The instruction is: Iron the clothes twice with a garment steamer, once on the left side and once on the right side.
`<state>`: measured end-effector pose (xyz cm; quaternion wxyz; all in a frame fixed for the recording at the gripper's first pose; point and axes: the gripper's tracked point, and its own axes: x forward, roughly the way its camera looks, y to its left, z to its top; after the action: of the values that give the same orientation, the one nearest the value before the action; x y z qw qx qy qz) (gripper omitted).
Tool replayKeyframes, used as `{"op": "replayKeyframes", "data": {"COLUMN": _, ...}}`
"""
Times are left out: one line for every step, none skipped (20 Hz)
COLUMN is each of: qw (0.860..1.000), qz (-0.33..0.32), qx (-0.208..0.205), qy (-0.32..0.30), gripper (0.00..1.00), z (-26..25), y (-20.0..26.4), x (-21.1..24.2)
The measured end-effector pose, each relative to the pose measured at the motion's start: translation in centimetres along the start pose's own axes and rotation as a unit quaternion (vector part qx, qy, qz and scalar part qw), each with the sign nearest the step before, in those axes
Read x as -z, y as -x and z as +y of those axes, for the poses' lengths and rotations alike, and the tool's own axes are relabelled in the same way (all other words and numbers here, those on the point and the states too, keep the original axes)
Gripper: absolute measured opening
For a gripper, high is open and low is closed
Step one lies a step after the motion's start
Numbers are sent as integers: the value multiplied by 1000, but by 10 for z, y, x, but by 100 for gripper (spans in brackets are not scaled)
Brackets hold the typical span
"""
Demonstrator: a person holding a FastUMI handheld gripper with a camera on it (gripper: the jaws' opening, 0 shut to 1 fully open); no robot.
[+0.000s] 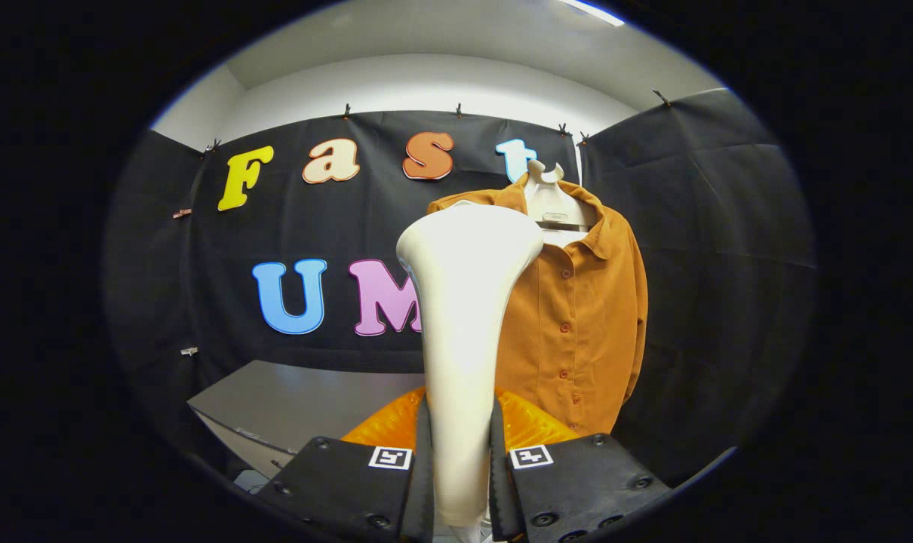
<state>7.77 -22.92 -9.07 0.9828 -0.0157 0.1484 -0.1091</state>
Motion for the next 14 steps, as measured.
{"op": "replayKeyframes", "data": {"qw": 1000, "qz": 3, "qx": -3, "qy": -3, "gripper": 33, "z": -11, "y": -8, "x": 2}}
{"op": "replayKeyframes", "data": {"qw": 1000, "qz": 7, "qx": -6, "qy": -6, "gripper": 33, "z": -20, "y": -16, "x": 4}}
{"op": "replayKeyframes", "data": {"qw": 1000, "qz": 12, "qx": -12, "qy": -9, "gripper": 33, "z": -28, "y": -24, "x": 7}}
{"op": "replayKeyframes", "data": {"qw": 1000, "qz": 17, "qx": -17, "qy": -12, "gripper": 33, "z": -34, "y": -31, "x": 10}}
{"op": "replayKeyframes", "data": {"qw": 999, "qz": 22, "qx": -22, "qy": -14, "gripper": 32, "z": -40, "y": -39, "x": 14}}
{"op": "replayKeyframes", "data": {"qw": 999, "qz": 26, "qx": -26, "qy": -15, "gripper": 33, "z": -46, "y": -45, "x": 16}}
{"op": "replayKeyframes", "data": {"qw": 999, "qz": 28, "qx": -31, "qy": -15, "gripper": 33, "z": -51, "y": -54, "x": 20}}
{"op": "replayKeyframes", "data": {"qw": 999, "qz": 33, "qx": -35, "qy": -16, "gripper": 33, "z": -56, "y": -62, "x": 23}}
{"op": "replayKeyframes", "data": {"qw": 998, "qz": 37, "qx": -40, "qy": -18, "gripper": 33, "z": -60, "y": -70, "x": 27}}
{"op": "replayKeyframes", "data": {"qw": 998, "qz": 43, "qx": -44, "qy": -21, "gripper": 33, "z": -64, "y": -77, "x": 32}}
{"op": "replayKeyframes", "data": {"qw": 997, "qz": 49, "qx": -49, "qy": -25, "gripper": 33, "z": -68, "y": -85, "x": 37}}
{"op": "replayKeyframes", "data": {"qw": 997, "qz": 55, "qx": -54, "qy": -31, "gripper": 33, "z": -71, "y": -92, "x": 41}}
{"op": "replayKeyframes", "data": {"qw": 996, "qz": 60, "qx": -59, "qy": -38, "gripper": 33, "z": -73, "y": -100, "x": 46}}
{"op": "replayKeyframes", "data": {"qw": 995, "qz": 67, "qx": -62, "qy": -44, "gripper": 33, "z": -75, "y": -107, "x": 52}}
